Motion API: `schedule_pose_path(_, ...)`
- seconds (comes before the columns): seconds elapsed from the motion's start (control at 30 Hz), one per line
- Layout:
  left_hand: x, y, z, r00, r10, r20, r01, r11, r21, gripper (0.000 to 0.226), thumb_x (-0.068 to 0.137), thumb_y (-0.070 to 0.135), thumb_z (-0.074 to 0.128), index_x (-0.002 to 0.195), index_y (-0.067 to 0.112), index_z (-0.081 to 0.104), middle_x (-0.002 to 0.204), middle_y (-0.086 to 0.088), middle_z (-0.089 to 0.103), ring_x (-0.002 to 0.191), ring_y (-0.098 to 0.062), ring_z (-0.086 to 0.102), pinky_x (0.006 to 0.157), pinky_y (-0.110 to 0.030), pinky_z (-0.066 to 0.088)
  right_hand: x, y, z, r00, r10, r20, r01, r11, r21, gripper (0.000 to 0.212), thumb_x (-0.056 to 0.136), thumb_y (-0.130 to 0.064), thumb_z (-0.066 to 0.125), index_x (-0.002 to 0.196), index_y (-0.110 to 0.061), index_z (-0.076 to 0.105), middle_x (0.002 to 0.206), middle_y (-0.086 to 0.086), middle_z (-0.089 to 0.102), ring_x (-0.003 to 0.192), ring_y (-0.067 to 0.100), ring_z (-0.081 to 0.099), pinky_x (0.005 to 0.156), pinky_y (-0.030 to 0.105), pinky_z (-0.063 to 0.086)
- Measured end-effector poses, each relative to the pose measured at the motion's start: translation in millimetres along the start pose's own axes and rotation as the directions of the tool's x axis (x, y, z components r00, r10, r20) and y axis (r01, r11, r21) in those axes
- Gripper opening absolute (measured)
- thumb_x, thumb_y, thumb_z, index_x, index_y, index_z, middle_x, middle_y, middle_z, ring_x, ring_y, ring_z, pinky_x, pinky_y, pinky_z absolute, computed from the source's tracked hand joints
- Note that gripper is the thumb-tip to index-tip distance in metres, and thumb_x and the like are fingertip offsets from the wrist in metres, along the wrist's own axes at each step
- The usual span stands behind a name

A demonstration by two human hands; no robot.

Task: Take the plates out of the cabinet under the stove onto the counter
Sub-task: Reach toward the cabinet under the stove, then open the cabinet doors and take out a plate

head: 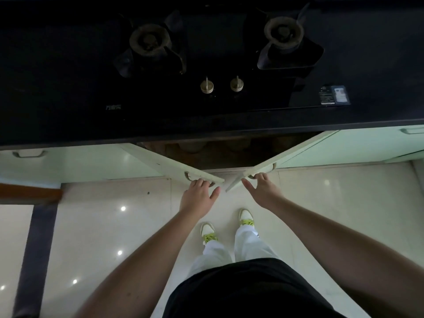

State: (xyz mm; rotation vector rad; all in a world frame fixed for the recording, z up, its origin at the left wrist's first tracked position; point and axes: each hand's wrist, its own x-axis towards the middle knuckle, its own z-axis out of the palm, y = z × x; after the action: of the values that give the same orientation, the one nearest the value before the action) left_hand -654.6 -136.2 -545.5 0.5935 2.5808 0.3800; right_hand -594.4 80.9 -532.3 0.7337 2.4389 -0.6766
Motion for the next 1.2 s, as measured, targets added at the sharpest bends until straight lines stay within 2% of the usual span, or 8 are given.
schedule_pose_path(0.23,-41.1,-16.8,0.3,0.992,-0.125,0.032,0.125,0.992,0.004,0.064,0.099,0.058,0.030,0.106,0.009,0.071,0.112,-0.007,0.065,0.110,-0.023,0.054,0.080,-0.039,0.053,-31.9,27.0,17.9,0.988,0.151,-0.041,-0.152,0.988,-0.009,0.099,0.077,-0.086,0.016,0.141,-0.014,0.036,0.149,-0.002,0.038,0.115,0.030,0.057,0.074,0.037,0.047)
schedule_pose_path(0.37,-58.2,-23.2,6.8,0.977,-0.215,-0.001,0.215,0.977,-0.016,0.065,0.097,0.061,0.034,0.102,0.007,0.072,0.109,-0.007,0.064,0.110,-0.023,0.054,0.081,-0.039,0.051,-46.9,46.2,25.0,0.978,0.202,-0.059,-0.205,0.978,-0.044,0.090,0.083,-0.080,0.016,0.139,-0.013,0.039,0.152,0.000,0.035,0.124,0.032,0.049,0.096,0.045,0.042)
schedule_pose_path(0.5,-76.2,-14.6,17.3,0.924,-0.372,-0.086,0.354,0.920,-0.170,0.060,0.094,0.059,0.045,0.117,0.005,0.056,0.127,-0.012,0.052,0.120,-0.028,0.047,0.092,-0.043,0.045,-63.7,59.5,33.1,0.963,0.251,-0.098,-0.248,0.968,0.040,0.083,0.089,-0.069,0.029,0.150,-0.014,0.022,0.163,0.003,0.014,0.143,0.026,0.027,0.112,0.045,0.025)
schedule_pose_path(0.6,-84.5,-1.7,15.6,0.859,-0.475,-0.192,0.390,0.849,-0.357,0.080,0.089,0.053,0.060,0.146,0.007,0.028,0.158,-0.020,0.019,0.145,-0.034,0.021,0.114,-0.048,0.028,-80.4,68.1,34.9,0.928,0.250,-0.277,-0.231,0.968,0.099,0.089,0.090,-0.057,0.045,0.154,-0.019,-0.003,0.164,0.006,-0.004,0.149,0.024,0.008,0.119,0.041,0.003)
schedule_pose_path(0.7,-83.5,6.6,15.0,0.928,-0.292,-0.233,0.268,0.955,-0.128,0.067,0.097,0.038,0.048,0.156,0.021,0.019,0.165,-0.007,0.007,0.152,-0.026,0.002,0.121,-0.042,0.007,-91.5,86.3,29.0,0.936,-0.105,-0.335,0.038,0.979,-0.200,0.081,0.094,-0.028,0.045,0.154,-0.022,-0.009,0.164,0.004,-0.006,0.149,0.021,-0.010,0.118,0.039,-0.010)
schedule_pose_path(0.8,-75.4,11.5,15.2,0.988,-0.091,-0.127,0.107,0.986,0.125,0.029,0.098,0.020,0.043,0.121,0.019,0.061,0.146,-0.008,0.048,0.148,-0.025,0.020,0.121,-0.043,0.012,-95.3,115.6,25.8,0.942,-0.285,-0.178,0.171,0.862,-0.478,0.069,0.097,-0.019,0.033,0.154,-0.018,-0.006,0.164,0.002,-0.007,0.147,0.019,-0.019,0.116,0.039,-0.018)
schedule_pose_path(1.0,-63.0,7.6,13.7,0.987,0.050,-0.154,-0.015,0.976,0.218,0.011,0.087,0.012,0.059,0.082,0.006,0.067,0.090,-0.013,0.070,0.101,-0.031,0.059,0.099,-0.045,0.039,-111.5,179.2,14.5,0.978,-0.175,-0.113,0.076,0.805,-0.588,0.058,0.099,-0.022,0.027,0.151,0.001,0.015,0.162,0.016,0.011,0.150,0.028,-0.003,0.114,0.039,-0.019)
schedule_pose_path(1.2,-66.0,1.1,28.1,0.999,0.017,-0.034,-0.001,0.905,0.425,0.032,0.097,0.032,0.048,0.112,0.010,0.067,0.126,-0.011,0.063,0.131,-0.031,0.043,0.115,-0.044,0.023,-119.8,217.8,-12.8,0.988,0.007,-0.152,-0.087,0.843,-0.530,0.062,0.097,-0.032,0.033,0.150,0.000,0.022,0.160,0.016,0.017,0.149,0.028,0.001,0.117,0.038,-0.013)
